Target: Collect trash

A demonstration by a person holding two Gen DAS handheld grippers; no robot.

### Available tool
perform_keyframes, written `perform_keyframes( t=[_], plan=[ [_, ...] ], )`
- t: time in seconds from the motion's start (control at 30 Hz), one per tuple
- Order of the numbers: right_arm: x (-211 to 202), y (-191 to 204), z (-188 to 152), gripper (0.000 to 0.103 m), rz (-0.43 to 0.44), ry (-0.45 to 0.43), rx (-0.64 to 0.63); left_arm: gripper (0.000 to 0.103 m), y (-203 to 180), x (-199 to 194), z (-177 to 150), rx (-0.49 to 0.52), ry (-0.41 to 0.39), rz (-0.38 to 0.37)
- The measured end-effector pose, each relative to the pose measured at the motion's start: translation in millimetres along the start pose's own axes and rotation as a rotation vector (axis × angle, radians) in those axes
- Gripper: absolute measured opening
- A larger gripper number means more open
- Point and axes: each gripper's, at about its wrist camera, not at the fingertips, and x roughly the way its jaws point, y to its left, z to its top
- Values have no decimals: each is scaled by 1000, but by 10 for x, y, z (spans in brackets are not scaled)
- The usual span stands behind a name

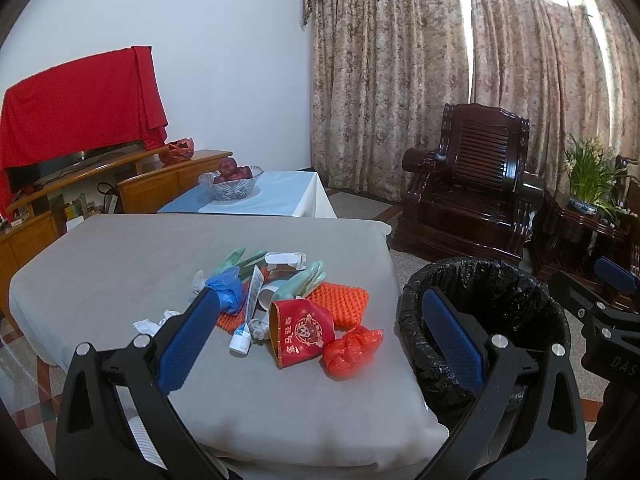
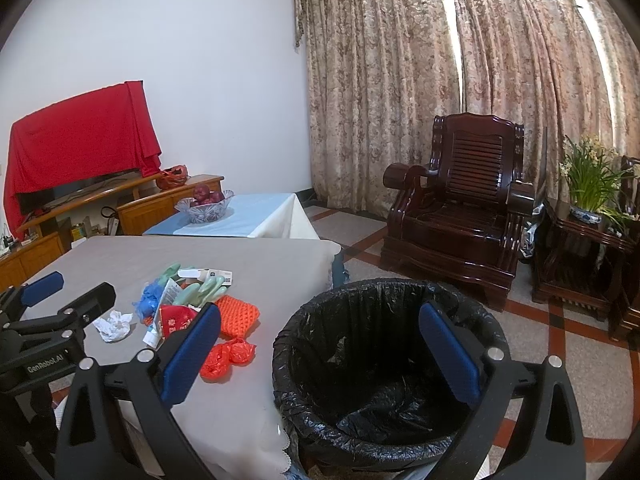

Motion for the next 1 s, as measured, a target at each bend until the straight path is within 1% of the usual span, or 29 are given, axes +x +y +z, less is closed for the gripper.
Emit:
perform_keyframes(
  t=[1.0],
  plan=[
    [11, -7, -11, 97, 1, 0, 2, 98, 4, -14, -11, 0, -1, 1]
  ],
)
